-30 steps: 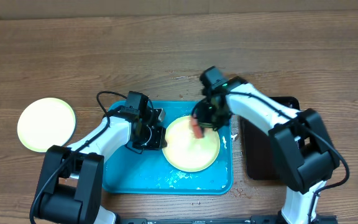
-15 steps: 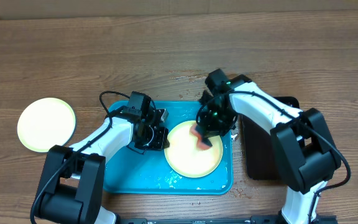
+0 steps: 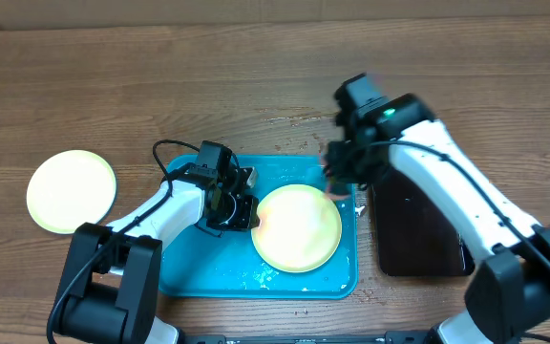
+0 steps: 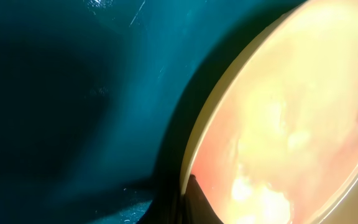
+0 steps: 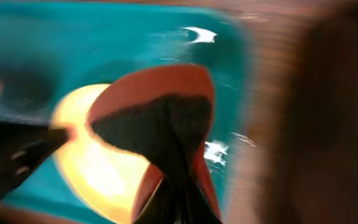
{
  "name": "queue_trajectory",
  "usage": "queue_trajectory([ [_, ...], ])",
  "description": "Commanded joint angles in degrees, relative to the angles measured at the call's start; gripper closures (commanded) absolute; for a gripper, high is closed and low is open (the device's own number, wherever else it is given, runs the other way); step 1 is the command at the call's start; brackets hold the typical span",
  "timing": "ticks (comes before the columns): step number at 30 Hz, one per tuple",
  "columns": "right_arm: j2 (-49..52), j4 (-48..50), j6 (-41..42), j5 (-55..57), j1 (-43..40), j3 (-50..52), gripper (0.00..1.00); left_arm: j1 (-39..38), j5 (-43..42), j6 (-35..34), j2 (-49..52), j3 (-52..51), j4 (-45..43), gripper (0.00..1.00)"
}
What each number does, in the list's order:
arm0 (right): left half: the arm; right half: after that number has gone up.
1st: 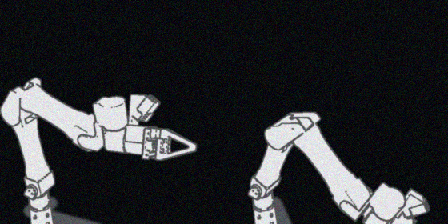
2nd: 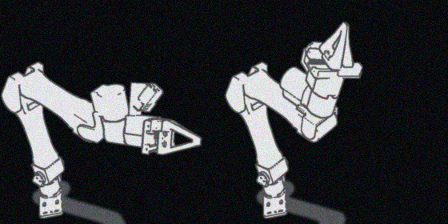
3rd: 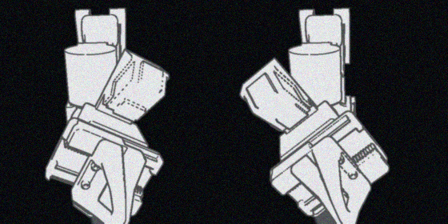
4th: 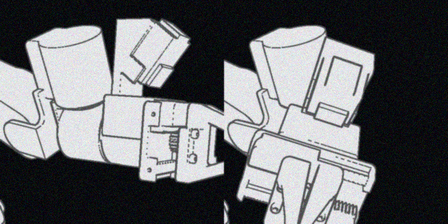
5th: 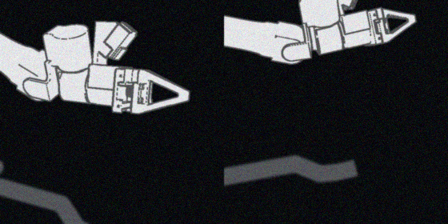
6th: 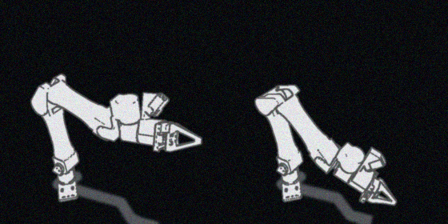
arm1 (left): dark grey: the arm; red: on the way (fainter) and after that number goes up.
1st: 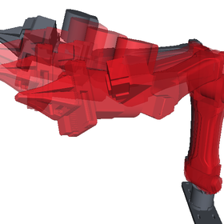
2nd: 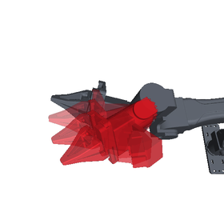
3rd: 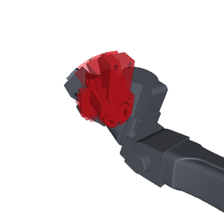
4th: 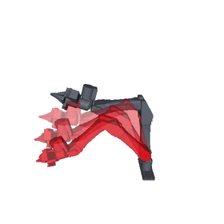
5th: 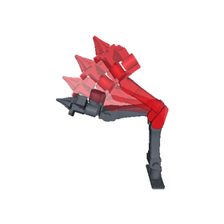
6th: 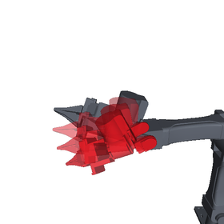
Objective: Clean dirty plates on tray and stack at the side
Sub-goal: 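Return the sponge to the black tray and release it with the right gripper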
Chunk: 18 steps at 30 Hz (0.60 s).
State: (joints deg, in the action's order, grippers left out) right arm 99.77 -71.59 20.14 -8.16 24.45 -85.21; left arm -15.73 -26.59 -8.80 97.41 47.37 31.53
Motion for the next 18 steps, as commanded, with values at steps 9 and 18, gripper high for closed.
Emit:
queue_trajectory([
  [9,-2.12,-7.96,11.78,15.34,-18.27,3.91,0.96,0.31,3.52,-3.04,0.72,-0.98,-0.46,0.96],
  [18,-2.12,2.97,14.4,13.6,-21.2,20.44,0.96,0.31,5.88,-3.91,0.72,1.33,1.14,0.96],
])
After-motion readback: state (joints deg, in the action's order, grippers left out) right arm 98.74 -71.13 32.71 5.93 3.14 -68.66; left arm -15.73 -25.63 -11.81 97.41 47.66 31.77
